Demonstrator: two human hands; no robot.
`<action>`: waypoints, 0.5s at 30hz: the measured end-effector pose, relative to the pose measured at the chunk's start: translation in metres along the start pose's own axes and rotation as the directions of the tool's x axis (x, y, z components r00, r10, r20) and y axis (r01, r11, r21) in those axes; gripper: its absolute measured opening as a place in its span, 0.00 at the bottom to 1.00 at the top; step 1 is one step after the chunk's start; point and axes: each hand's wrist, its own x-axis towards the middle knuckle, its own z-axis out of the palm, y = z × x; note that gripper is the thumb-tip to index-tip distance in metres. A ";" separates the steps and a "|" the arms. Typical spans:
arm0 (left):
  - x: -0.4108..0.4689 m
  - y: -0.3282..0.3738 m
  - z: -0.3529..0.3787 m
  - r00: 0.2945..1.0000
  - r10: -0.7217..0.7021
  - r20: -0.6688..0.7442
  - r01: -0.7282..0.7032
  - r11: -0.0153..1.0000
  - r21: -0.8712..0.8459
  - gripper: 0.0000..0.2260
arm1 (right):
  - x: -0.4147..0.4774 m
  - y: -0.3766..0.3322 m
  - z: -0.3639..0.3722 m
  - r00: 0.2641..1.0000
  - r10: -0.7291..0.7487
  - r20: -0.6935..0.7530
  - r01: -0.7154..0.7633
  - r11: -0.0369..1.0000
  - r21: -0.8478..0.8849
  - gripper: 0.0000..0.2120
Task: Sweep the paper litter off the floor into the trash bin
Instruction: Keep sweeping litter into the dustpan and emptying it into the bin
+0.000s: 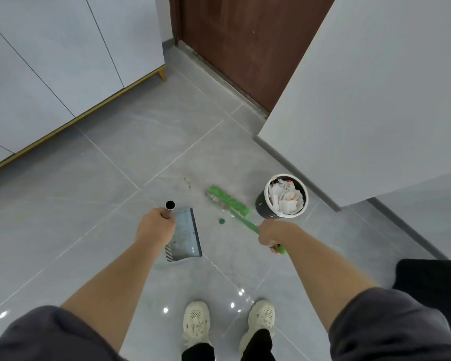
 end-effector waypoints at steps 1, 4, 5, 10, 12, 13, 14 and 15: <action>-0.001 -0.001 -0.001 1.000 -0.003 0.000 0.003 1.000 0.004 0.15 | -0.004 -0.002 0.002 1.000 -0.015 0.013 0.015 1.000 0.002 0.11; -0.007 -0.004 0.002 1.000 -0.025 0.007 0.025 1.000 -0.019 0.17 | -0.017 -0.011 0.007 0.992 -0.087 0.094 0.083 0.995 0.050 0.13; -0.009 -0.004 0.004 0.999 -0.032 0.008 0.032 0.999 -0.026 0.18 | -0.017 -0.016 0.008 0.987 -0.110 0.120 0.096 0.989 0.113 0.12; -0.013 0.003 0.014 1.000 -0.014 0.017 0.015 1.000 -0.019 0.18 | -0.011 0.001 0.003 0.909 -0.220 0.355 -0.167 0.588 0.792 0.19; -0.010 0.002 0.011 1.000 -0.015 0.008 0.015 1.000 -0.021 0.17 | -0.014 0.017 -0.006 0.900 -0.255 0.354 -0.169 0.544 0.822 0.19; -0.008 0.002 0.010 1.000 -0.021 -0.002 0.021 0.999 -0.025 0.17 | -0.017 0.026 -0.012 0.899 -0.261 0.351 -0.175 0.520 0.836 0.19; -0.007 0.001 0.008 0.999 -0.033 -0.014 0.032 0.999 -0.032 0.16 | -0.019 0.033 -0.017 0.904 -0.257 0.342 -0.176 0.504 0.845 0.18; -0.006 0.000 0.006 0.999 -0.038 -0.027 0.037 0.998 -0.041 0.16 | -0.020 0.039 -0.021 0.910 -0.252 0.330 -0.171 0.498 0.850 0.19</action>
